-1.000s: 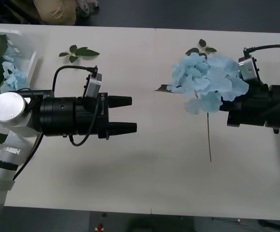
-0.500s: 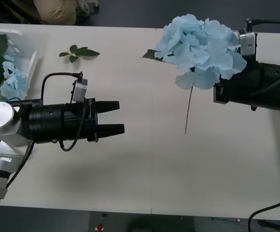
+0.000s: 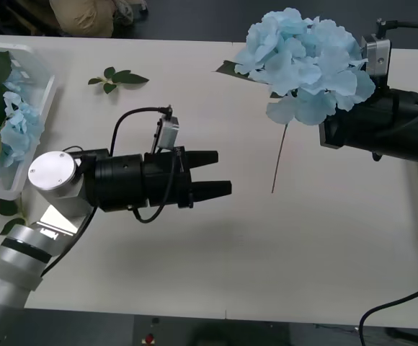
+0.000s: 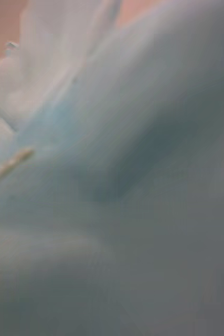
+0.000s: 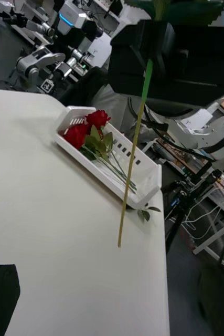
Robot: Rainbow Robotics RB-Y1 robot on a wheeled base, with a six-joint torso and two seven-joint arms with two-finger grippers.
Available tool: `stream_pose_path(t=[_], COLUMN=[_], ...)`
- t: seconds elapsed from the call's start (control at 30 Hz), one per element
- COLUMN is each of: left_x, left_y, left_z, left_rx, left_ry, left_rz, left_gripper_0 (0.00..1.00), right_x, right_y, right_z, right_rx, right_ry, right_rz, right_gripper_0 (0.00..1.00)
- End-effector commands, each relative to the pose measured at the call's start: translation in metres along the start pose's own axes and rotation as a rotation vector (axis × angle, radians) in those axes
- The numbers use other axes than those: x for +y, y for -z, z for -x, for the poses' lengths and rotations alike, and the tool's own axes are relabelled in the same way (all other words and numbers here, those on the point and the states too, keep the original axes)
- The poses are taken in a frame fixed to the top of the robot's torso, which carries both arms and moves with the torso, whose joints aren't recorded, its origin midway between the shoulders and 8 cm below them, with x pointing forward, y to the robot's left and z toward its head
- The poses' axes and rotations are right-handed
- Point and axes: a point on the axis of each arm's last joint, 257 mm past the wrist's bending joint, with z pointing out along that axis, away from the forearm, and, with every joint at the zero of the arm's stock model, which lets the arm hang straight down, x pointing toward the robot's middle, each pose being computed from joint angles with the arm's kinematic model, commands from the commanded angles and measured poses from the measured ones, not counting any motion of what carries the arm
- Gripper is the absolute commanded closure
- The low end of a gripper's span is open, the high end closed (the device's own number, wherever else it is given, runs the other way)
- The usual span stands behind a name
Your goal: Put the red flowers into the right box and the blue flowers into the left box
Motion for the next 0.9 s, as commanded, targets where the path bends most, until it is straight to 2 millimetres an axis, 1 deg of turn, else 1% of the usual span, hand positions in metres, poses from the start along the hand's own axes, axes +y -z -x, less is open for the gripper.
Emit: stream_pose_path(t=[0.03,0.07,0.2,0.3,0.43,0.47,0.5,0.53,0.57,0.63,0.9], left_x=[-0.008,-0.009,-0.009,-0.008,-0.006,-0.006,-0.006,-0.006,-0.008,-0.009,-0.010], left_y=[-0.032,-0.035,-0.060,-0.074,-0.085,-0.086,-0.086,-0.087,-0.088,-0.089,-0.090], left_z=[0.039,0.040,0.051,0.051,0.052,0.052,0.051,0.050,0.049,0.050,0.050], left_rx=[-0.041,-0.043,-0.059,-0.060,-0.063,-0.066,-0.064,-0.062,-0.061,-0.060,-0.062], left_ry=[-0.092,-0.092,-0.112,-0.119,-0.125,-0.124,-0.125,-0.124,-0.124,-0.125,-0.121], left_rz=[-0.023,-0.024,0.001,0.024,0.045,0.050,0.050,0.050,0.047,0.043,0.038], left_gripper_0=[0.00,0.00,0.00,0.00,0.00,0.01,0.13,0.47,0.74,1.00,1.00], right_x=[0.007,0.007,0.007,0.007,0.008,0.007,0.008,0.008,0.008,0.007,0.007], right_y=[-0.011,-0.011,-0.012,-0.012,-0.013,-0.012,-0.013,-0.013,-0.012,-0.012,-0.012], right_z=[0.011,0.011,0.011,0.010,0.011,0.010,0.011,0.010,0.010,0.010,0.011], right_rx=[-0.002,-0.001,-0.002,0.000,-0.002,0.000,-0.002,-0.003,-0.002,-0.002,-0.003], right_ry=[0.069,0.071,0.066,0.066,0.067,0.066,0.067,0.065,0.064,0.066,0.061], right_rz=[0.026,0.025,0.028,0.028,0.030,0.028,0.030,0.030,0.029,0.028,0.027], right_gripper_0=[1.00,1.00,1.00,1.00,1.00,1.00,1.00,1.00,1.00,1.00,1.00])
